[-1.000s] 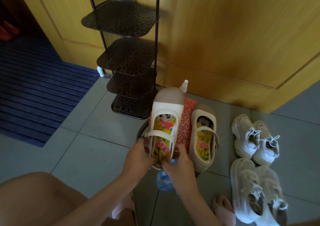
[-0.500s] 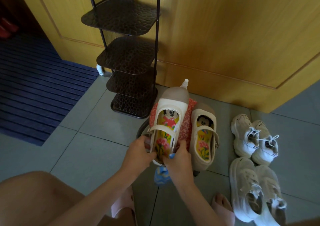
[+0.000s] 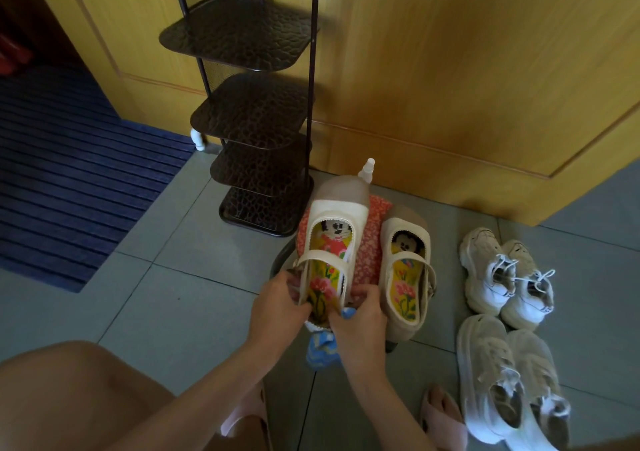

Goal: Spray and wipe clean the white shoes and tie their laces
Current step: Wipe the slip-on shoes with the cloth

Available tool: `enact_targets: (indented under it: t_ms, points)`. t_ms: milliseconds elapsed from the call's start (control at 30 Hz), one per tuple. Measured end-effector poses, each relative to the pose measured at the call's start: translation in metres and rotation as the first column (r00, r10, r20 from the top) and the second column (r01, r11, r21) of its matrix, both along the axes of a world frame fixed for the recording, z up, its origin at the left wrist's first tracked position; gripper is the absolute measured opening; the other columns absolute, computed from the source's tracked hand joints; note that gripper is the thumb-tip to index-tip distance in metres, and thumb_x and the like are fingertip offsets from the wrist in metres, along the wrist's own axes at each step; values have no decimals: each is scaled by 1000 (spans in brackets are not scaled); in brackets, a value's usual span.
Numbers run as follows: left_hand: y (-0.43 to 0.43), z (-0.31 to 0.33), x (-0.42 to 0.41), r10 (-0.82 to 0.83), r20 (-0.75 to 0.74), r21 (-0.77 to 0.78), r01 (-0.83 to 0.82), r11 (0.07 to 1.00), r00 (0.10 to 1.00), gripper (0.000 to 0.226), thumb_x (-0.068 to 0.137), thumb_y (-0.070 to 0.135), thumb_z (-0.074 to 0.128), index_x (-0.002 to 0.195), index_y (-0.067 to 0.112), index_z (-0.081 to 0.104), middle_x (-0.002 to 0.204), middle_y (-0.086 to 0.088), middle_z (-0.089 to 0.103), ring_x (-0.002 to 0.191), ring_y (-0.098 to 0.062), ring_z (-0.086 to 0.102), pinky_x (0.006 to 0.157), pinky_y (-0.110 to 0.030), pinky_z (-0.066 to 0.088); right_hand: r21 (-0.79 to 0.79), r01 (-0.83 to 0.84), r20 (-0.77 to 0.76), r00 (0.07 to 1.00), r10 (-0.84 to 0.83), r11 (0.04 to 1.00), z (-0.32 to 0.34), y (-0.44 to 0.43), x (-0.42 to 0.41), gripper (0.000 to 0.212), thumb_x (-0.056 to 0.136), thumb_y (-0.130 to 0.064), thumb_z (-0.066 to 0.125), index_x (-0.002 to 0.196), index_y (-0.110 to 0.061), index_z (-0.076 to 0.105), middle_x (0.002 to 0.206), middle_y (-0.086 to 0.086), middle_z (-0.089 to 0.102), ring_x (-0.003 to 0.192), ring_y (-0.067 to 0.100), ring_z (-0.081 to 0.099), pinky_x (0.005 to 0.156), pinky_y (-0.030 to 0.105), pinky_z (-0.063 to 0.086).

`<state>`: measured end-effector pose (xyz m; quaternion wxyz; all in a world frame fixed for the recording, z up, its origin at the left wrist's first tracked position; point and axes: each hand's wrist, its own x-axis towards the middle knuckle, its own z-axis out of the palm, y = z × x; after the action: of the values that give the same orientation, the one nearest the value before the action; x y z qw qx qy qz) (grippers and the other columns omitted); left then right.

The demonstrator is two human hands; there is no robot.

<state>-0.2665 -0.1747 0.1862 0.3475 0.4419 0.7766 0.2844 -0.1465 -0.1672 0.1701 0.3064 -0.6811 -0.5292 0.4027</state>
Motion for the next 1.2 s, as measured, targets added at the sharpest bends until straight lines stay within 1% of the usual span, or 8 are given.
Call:
enact_targets:
  t_ms: [167,367,500,600,800,933,1067,1200]
  points:
    - [2,1,-2,6,11,-2,-6,1000,1000,28,77,10,67,104,14,59,76,14,52,69,-3,52,54,-10,39,-35,-3,32,999,4,999,2,5,-3,25,83,-8,66,94,-10,44,83,8,56,72,14,54,58,22,44]
    - [-1,2,3,18,56,20,-20,1000,998,18,77,7,65,93,14,60,80,5,60,72,-12,61,64,-37,58,-45,-59,81,995,63,997,9,2,4,17,83,-3,57,93,-11,47,80,8,58,69,15,54,59,27,45]
    - [-1,1,1,-1,41,10,0,1000,999,17,77,9,65,90,17,59,78,8,59,70,-6,60,63,-26,56,-27,-79,124,989,82,996,10,6,-1,18,85,0,55,91,-11,42,76,0,53,64,6,50,49,16,42]
    - [1,4,1,14,90,19,-16,1000,996,12,79,6,64,80,18,59,72,8,58,61,-3,57,47,-9,46,-33,-117,179,976,122,993,14,11,-1,18,87,-7,56,94,-11,41,77,2,55,61,8,49,45,17,38]
    - [11,12,-4,122,304,-15,-123,992,945,23,84,7,65,68,19,54,71,1,59,54,-10,59,43,-22,53,-80,-196,186,960,208,977,26,21,0,21,92,-27,54,96,-7,52,70,2,52,53,8,45,41,18,27]
    - [12,16,-5,128,332,-76,-109,991,935,8,85,11,65,88,7,60,75,-2,61,50,-11,59,39,-18,49,-116,-188,139,969,203,975,34,18,0,31,93,-40,53,89,-10,57,65,1,52,53,10,47,46,21,32]
    - [15,25,-10,25,91,-91,-16,996,996,32,81,39,67,98,14,56,88,0,61,71,-15,62,58,-29,52,-79,-223,152,961,232,972,57,9,13,27,93,-38,54,96,-13,64,87,3,67,74,11,59,67,25,46]
    - [19,45,-3,-72,-150,109,89,990,986,25,87,36,59,104,20,50,100,6,50,86,-13,55,70,-27,42,-59,-184,115,975,189,981,91,11,54,13,89,-29,60,88,-19,68,85,-3,68,77,6,61,59,13,43]
